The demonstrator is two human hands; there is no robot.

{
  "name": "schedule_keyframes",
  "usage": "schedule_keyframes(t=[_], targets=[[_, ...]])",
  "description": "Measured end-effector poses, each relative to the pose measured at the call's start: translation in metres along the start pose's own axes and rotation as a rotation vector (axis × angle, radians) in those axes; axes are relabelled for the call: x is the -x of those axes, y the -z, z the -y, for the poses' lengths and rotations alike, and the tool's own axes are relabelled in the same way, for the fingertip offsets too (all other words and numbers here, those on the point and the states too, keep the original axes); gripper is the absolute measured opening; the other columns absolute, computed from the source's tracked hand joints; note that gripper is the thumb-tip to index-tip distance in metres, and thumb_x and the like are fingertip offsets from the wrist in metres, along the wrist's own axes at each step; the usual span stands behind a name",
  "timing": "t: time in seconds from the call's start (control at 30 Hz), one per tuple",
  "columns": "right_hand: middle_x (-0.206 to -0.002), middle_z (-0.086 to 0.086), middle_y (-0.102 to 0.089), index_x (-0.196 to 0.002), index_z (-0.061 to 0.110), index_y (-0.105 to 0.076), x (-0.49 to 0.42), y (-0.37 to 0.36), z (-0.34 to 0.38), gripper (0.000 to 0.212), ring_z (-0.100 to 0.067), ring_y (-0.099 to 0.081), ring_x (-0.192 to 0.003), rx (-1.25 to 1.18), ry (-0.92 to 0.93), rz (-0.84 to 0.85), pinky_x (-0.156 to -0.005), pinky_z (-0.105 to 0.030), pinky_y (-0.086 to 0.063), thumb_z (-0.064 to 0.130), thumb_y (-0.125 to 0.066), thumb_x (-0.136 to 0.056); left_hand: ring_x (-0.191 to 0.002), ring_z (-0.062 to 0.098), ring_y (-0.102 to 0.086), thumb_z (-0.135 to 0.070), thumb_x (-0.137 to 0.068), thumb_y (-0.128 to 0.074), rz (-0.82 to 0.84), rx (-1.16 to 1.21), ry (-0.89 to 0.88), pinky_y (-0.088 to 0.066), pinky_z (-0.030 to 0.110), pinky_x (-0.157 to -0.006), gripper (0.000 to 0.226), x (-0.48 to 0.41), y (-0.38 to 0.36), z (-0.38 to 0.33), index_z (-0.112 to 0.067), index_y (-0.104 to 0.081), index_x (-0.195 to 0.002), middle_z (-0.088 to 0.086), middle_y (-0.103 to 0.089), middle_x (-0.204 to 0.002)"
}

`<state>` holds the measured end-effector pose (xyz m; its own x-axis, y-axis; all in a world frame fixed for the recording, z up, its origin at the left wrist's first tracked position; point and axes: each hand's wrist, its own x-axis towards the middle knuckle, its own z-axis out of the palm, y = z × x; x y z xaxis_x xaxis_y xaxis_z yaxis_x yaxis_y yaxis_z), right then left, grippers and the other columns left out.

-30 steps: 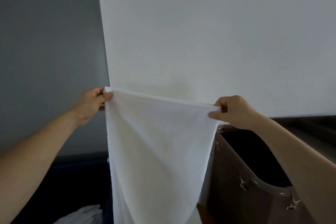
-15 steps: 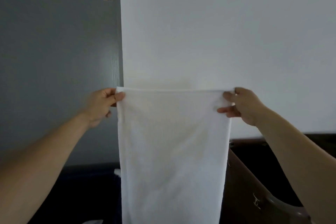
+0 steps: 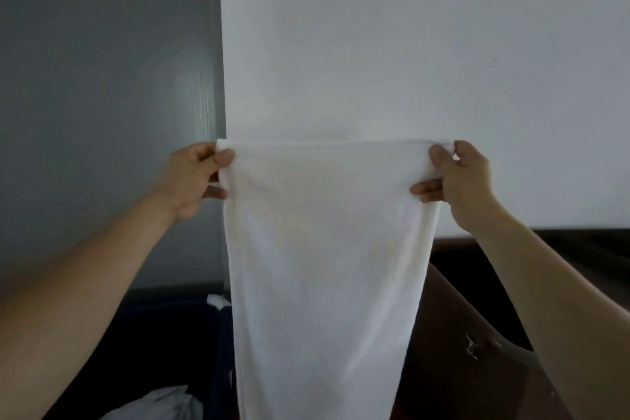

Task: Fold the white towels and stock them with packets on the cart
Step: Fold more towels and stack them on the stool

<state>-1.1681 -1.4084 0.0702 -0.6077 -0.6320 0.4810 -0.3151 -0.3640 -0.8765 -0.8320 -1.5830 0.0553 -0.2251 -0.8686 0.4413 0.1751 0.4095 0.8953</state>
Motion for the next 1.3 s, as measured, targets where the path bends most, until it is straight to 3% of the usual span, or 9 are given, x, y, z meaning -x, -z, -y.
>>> schedule_keyframes(t=[0.1, 0.2, 0.3, 0.4, 0.47, 0.63, 0.8, 1.03, 1.3], targets=[[-0.083, -0.014, -0.062, -0.09, 0.016, -0.05, 0.001, 0.002, -0.002, 0.013, -0.031, -0.066, -0.048, 0.008, 0.015, -0.018, -0.041, -0.033, -0.052, 0.022, -0.052, -0.102, -0.069, 0.017, -0.069, -0.014, -0.095, -0.062, 0.014, 0.071, 0.015, -0.057, 0.025, -0.049, 0.008, -0.002, -0.002, 0.007, -0.011, -0.068, -0.092, 0.001, -0.073, -0.081], [-0.082, -0.015, -0.063, -0.088, 0.017, -0.05, -0.001, 0.006, -0.003, 0.014, -0.031, -0.066, -0.048, 0.005, 0.022, -0.008, -0.04, -0.032, -0.051, 0.022, -0.053, -0.101, -0.081, 0.027, -0.063, -0.015, -0.095, -0.063, 0.008, 0.068, -0.01, -0.058, 0.026, -0.052, 0.009, -0.007, -0.006, 0.009, -0.01, -0.069, -0.091, 0.016, -0.065, -0.096], [-0.083, -0.013, -0.064, -0.088, 0.018, -0.051, -0.008, 0.012, -0.003, 0.014, -0.032, -0.067, -0.05, 0.005, 0.039, -0.018, -0.042, -0.033, -0.052, 0.023, -0.053, -0.101, -0.083, 0.03, -0.058, -0.017, -0.094, -0.064, 0.005, 0.054, -0.036, -0.059, 0.027, -0.053, 0.01, -0.018, -0.01, 0.013, -0.008, -0.067, -0.092, 0.019, -0.059, -0.099], [-0.086, -0.014, -0.065, -0.099, 0.015, -0.052, -0.021, 0.007, -0.012, 0.009, -0.032, -0.068, -0.052, 0.039, 0.028, -0.002, -0.043, -0.032, -0.052, 0.024, -0.052, -0.101, -0.086, 0.033, -0.056, -0.021, -0.094, -0.066, -0.021, 0.01, -0.034, -0.059, 0.029, -0.053, 0.011, -0.037, -0.013, 0.025, -0.01, -0.068, -0.092, 0.017, -0.056, -0.102], [-0.091, -0.016, -0.065, -0.112, 0.011, -0.051, -0.032, 0.003, -0.021, 0.018, -0.034, -0.069, -0.055, 0.05, -0.006, 0.008, -0.044, -0.032, -0.053, 0.025, -0.052, -0.101, -0.088, 0.034, -0.056, -0.022, -0.094, -0.065, -0.056, -0.037, -0.004, -0.058, 0.029, -0.053, 0.011, -0.051, -0.015, 0.037, -0.011, -0.067, -0.093, 0.016, -0.054, -0.103], [-0.088, -0.013, -0.062, -0.091, 0.019, -0.047, -0.056, -0.01, -0.03, 0.012, -0.027, -0.068, -0.05, -0.004, 0.021, 0.027, -0.044, -0.035, -0.055, 0.022, -0.05, -0.102, -0.076, 0.019, -0.055, -0.019, -0.099, -0.059, -0.133, -0.122, -0.021, -0.056, 0.024, -0.049, 0.014, -0.073, -0.035, 0.042, -0.013, -0.058, -0.085, 0.011, -0.051, -0.088], [-0.09, -0.015, -0.062, -0.087, 0.022, -0.045, -0.086, -0.009, -0.015, 0.015, -0.028, -0.069, -0.052, -0.047, 0.091, 0.068, -0.045, -0.036, -0.056, 0.022, -0.049, -0.102, -0.075, 0.009, -0.057, -0.019, -0.102, -0.052, -0.245, -0.149, -0.141, -0.055, 0.021, -0.053, 0.018, -0.086, -0.056, 0.013, -0.022, -0.05, -0.084, -0.003, -0.054, -0.086], [-0.092, -0.014, -0.062, -0.089, 0.022, -0.045, -0.1, 0.007, -0.01, 0.013, -0.03, -0.07, -0.056, -0.111, 0.11, 0.127, -0.045, -0.035, -0.056, 0.024, -0.049, -0.102, -0.092, 0.019, -0.058, -0.024, -0.101, -0.054, -0.305, -0.209, -0.173, -0.058, 0.024, -0.059, 0.011, -0.082, -0.06, -0.013, -0.023, -0.051, -0.092, 0.002, -0.056, -0.101], [-0.083, -0.009, -0.064, -0.088, 0.021, -0.046, -0.038, 0.041, -0.027, 0.014, -0.034, -0.07, -0.059, -0.07, 0.059, 0.191, -0.049, -0.038, -0.056, 0.023, -0.049, -0.102, -0.087, 0.014, -0.064, -0.019, -0.1, -0.055, -0.261, -0.155, -0.089, -0.061, 0.028, -0.067, 0.006, 0.025, -0.059, -0.009, -0.019, -0.058, -0.095, 0.0, -0.063, -0.097]])
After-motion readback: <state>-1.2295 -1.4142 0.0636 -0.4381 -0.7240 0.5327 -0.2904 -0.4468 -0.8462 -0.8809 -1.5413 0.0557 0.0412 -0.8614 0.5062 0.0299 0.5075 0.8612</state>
